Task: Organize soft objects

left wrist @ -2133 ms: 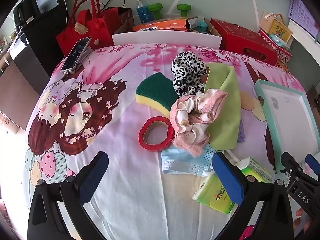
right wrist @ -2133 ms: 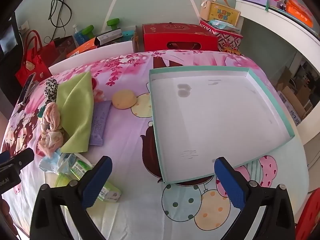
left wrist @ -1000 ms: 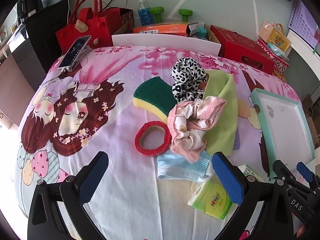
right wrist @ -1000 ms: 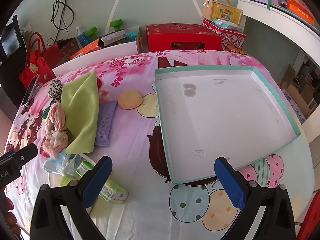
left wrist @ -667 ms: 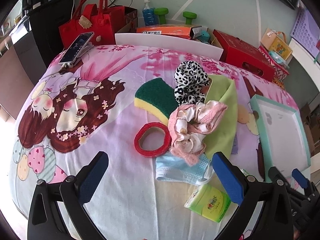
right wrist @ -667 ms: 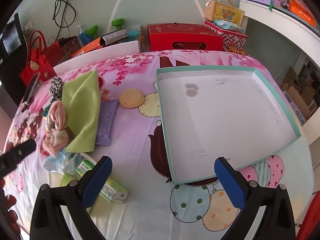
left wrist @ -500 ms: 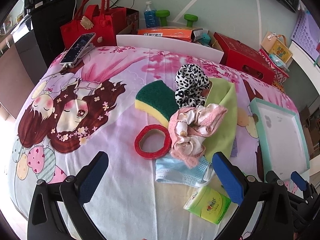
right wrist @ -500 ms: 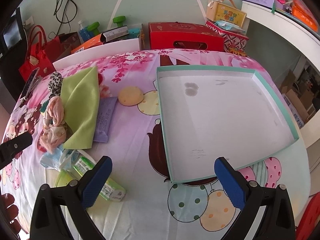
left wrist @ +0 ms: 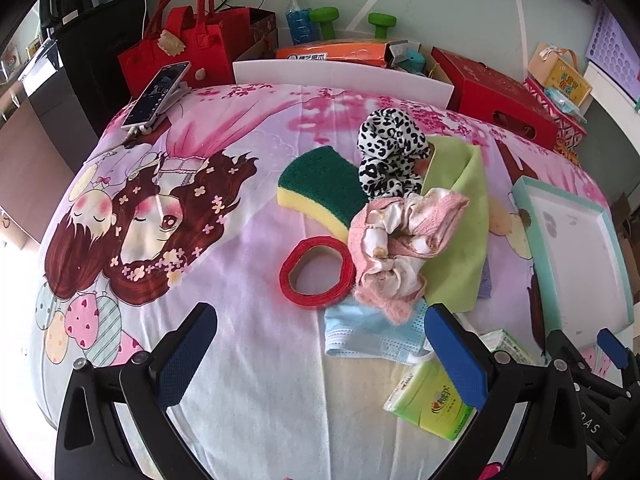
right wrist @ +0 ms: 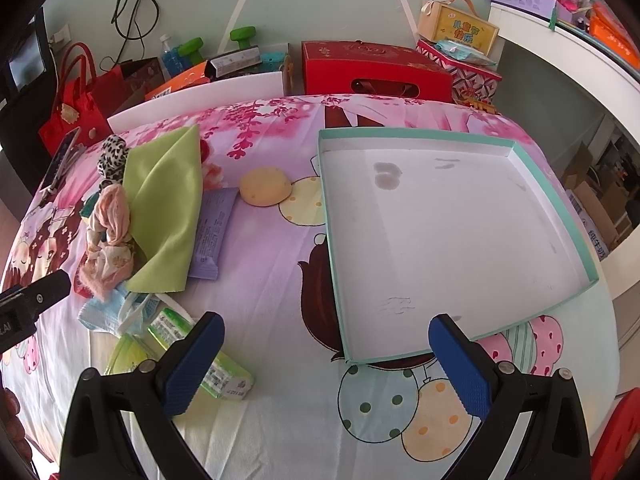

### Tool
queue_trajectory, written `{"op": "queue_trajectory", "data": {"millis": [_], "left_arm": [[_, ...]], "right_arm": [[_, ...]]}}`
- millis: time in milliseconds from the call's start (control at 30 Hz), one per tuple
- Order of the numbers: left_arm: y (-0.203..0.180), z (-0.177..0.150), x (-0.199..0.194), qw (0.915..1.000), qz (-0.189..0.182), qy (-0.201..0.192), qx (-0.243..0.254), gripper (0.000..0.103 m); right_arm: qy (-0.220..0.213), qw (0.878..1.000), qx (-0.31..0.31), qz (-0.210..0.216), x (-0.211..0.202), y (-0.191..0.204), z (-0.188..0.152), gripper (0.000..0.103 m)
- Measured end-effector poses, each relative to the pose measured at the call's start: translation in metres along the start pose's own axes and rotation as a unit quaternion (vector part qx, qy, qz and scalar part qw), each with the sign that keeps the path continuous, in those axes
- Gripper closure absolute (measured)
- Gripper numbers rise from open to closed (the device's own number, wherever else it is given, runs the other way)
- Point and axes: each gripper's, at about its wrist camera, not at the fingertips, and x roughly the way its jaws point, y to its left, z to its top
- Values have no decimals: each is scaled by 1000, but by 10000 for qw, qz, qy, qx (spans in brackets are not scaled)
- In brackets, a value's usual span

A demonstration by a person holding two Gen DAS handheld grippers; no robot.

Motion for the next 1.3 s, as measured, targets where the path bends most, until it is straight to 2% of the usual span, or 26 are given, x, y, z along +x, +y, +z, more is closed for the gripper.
{"op": "queue_trajectory", "data": {"millis": [300, 533, 667, 833, 1033, 1100, 1167, 1300], "left_arm": [[4, 1, 0, 9999, 77, 75, -64, 0], [10, 4, 0, 9997, 65, 88, -233, 0], [17, 6, 3, 9991, 189, 117, -348, 0], [29, 3, 18, 9970, 411, 417, -509, 0], [33, -2, 30, 9950, 149, 698, -692, 0], [31, -3, 32, 9948, 122, 747, -677, 0], [30, -3, 33, 9945, 23, 802, -676, 0], [24, -6, 37, 9916, -382, 988, -747, 0]], "right_arm": [[-33, 10000, 2, 7, -1, 2, 2, 0], [-203, 9994, 7, 283, -7, 12, 6, 0], [-62, 9990, -223, 387, -1, 25, 4, 0], [159, 9978, -453, 455, 7, 39, -3, 0], [310, 9945, -790, 622, 13, 58, -11, 0], [344, 9937, -835, 668, 14, 60, -12, 4], [385, 9933, -839, 696, 15, 60, -12, 12], [549, 9927, -803, 710, 23, 58, -13, 23]]}}
